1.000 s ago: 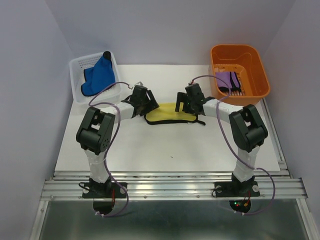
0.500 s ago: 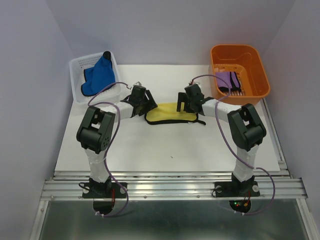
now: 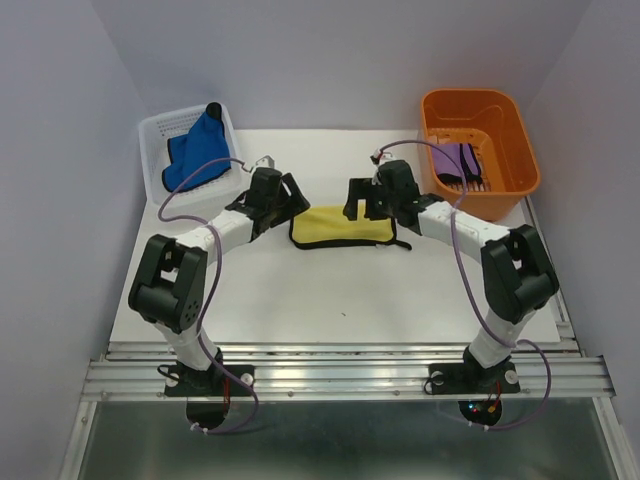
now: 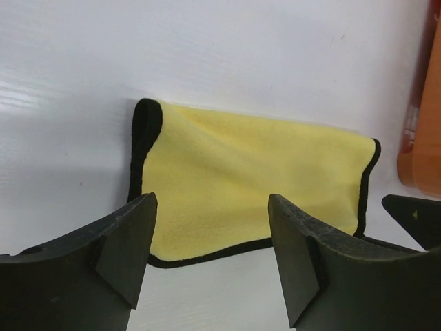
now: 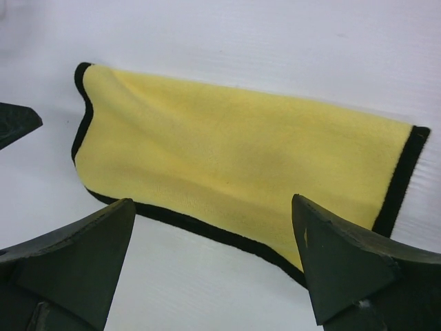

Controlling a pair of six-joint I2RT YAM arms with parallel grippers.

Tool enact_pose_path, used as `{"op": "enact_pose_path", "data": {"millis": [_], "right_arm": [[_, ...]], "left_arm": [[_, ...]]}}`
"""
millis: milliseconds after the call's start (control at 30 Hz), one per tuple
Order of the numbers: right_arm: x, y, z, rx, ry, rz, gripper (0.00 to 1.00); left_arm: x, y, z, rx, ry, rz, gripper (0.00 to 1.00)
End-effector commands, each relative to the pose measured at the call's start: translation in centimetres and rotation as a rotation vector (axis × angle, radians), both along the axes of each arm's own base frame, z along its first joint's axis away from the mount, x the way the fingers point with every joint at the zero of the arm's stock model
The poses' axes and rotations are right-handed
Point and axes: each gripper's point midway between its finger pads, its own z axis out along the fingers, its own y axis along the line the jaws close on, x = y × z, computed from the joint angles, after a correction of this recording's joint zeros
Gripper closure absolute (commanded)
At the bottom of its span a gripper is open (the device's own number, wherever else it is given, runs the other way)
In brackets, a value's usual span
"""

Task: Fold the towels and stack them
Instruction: Fold the towel

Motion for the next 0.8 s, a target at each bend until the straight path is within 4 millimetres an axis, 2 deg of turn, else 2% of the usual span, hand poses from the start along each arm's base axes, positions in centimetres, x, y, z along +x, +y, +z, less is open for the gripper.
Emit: {"op": "enact_pose_path", "data": {"millis": [0, 133, 200, 367, 433, 567, 700, 767], "right_arm": [[-1.9, 3.1, -2.7, 0.072, 0.085, 0.118, 0.0], [-2.5, 4.6, -3.6, 0.103, 0.118, 0.151, 0.0], [-3.1, 5.0, -5.5, 0.108, 0.173, 0.158, 0.0], [-3.7, 4.0, -7.8, 0.066, 0.214, 0.111, 0.0], [-4.1, 3.2, -9.2, 0.034, 0.239, 0.084, 0.0], [-4.5, 2.6, -10.1, 0.009, 0.256, 0.072, 0.0], [-4.4, 2.5, -9.7, 0.012, 0.243, 0.069, 0.0], [-4.2, 2.6, -8.9, 0.023, 0.225, 0.066, 0.0]], "left_arm": [[-1.7, 0.8, -2.7, 0.043, 0.062, 0.003, 0.23], [-2.1, 1.2, -3.9, 0.052, 0.091, 0.014, 0.23], [-2.0, 1.3, -4.2, 0.056, 0.099, 0.019, 0.23], [-1.1, 1.8, -4.9, 0.071, 0.117, 0.028, 0.26], [-0.5, 2.5, -5.8, 0.1, 0.135, 0.054, 0.3], [-0.2, 2.1, -6.9, 0.111, 0.159, 0.035, 0.4], [0.1, 2.2, -7.9, 0.13, 0.172, 0.033, 0.54], [0.0, 2.0, -8.4, 0.139, 0.18, 0.017, 0.64]]}}
